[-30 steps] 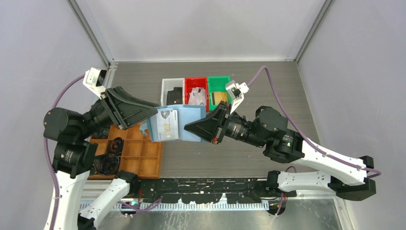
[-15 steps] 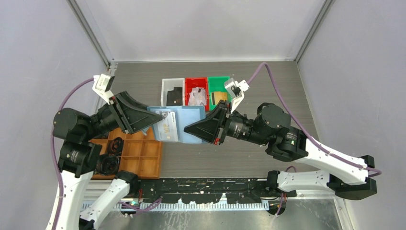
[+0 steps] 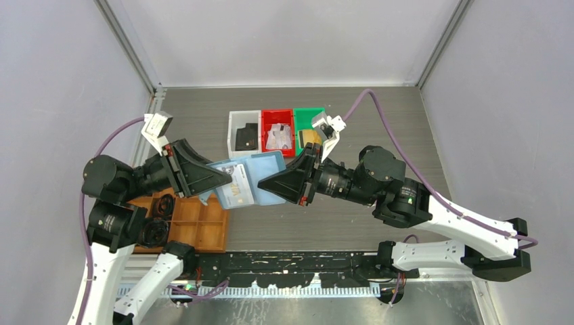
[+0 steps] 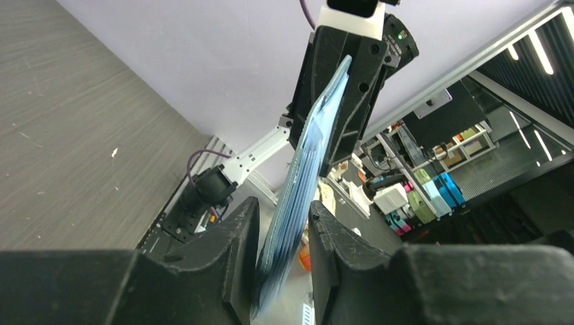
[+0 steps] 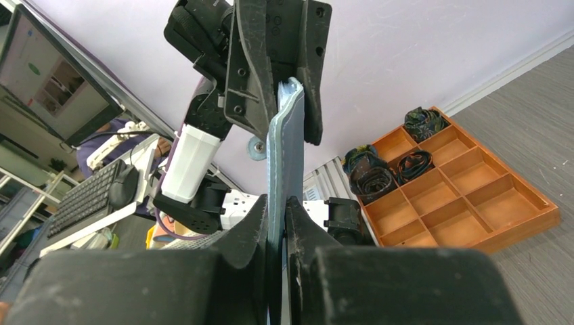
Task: Take the credit cards out of the card holder
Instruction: Remove the credit card from the card holder.
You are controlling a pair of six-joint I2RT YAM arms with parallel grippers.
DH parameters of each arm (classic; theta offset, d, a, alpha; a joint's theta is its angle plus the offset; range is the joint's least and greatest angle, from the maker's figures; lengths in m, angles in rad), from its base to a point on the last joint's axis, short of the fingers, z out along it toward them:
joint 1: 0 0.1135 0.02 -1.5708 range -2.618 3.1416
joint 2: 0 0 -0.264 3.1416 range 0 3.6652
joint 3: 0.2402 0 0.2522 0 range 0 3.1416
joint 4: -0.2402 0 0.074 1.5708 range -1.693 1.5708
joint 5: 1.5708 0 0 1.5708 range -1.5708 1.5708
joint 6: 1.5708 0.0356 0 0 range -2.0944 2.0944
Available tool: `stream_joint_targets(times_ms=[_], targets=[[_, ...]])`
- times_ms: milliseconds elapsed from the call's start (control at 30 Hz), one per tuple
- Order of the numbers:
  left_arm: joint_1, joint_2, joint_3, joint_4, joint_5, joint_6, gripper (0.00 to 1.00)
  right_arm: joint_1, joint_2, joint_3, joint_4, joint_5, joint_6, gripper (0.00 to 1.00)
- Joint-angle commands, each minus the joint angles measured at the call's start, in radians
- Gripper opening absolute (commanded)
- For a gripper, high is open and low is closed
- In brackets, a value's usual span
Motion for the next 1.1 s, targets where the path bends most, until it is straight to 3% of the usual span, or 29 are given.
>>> stream_joint_targets(times_ms=[0, 300, 400, 533, 667, 767, 933, 1067], targets=[[0.002, -0.020, -0.005, 0.028, 0.080, -0.005, 0.33, 0.005, -0.006, 0.043, 0.076, 0.034, -0.033, 0.01], [0.002, -0.017, -0.025, 0.054, 0.127, -0.022, 0.44, 0.005, -0.010, 0.018, 0.114, 0.034, -0.019, 0.01], [0.002, -0.023, -0.043, 0.048, 0.101, 0.016, 0.34, 0.005, -0.013, 0.011, 0.115, 0.039, -0.017, 0.01], [0.002, -0.031, -0.019, -0.022, 0.006, 0.127, 0.12, 0.005, -0.031, -0.009, 0.104, 0.060, -0.013, 0.01], [0.002, -0.012, 0.018, -0.048, -0.018, 0.196, 0.03, 0.004, -0.057, -0.029, 0.048, 0.153, -0.010, 0.22], [0.002, 0.008, 0.046, -0.101, -0.016, 0.253, 0.00, 0.003, -0.075, -0.020, -0.029, 0.247, -0.019, 0.52], [0.002, 0.044, 0.092, -0.253, -0.082, 0.419, 0.00, 0.003, -0.114, 0.096, -0.166, 0.419, -0.046, 0.58], [0.002, 0.104, 0.136, -0.424, -0.198, 0.537, 0.00, 0.003, -0.103, 0.164, -0.191, 0.380, -0.046, 0.59]])
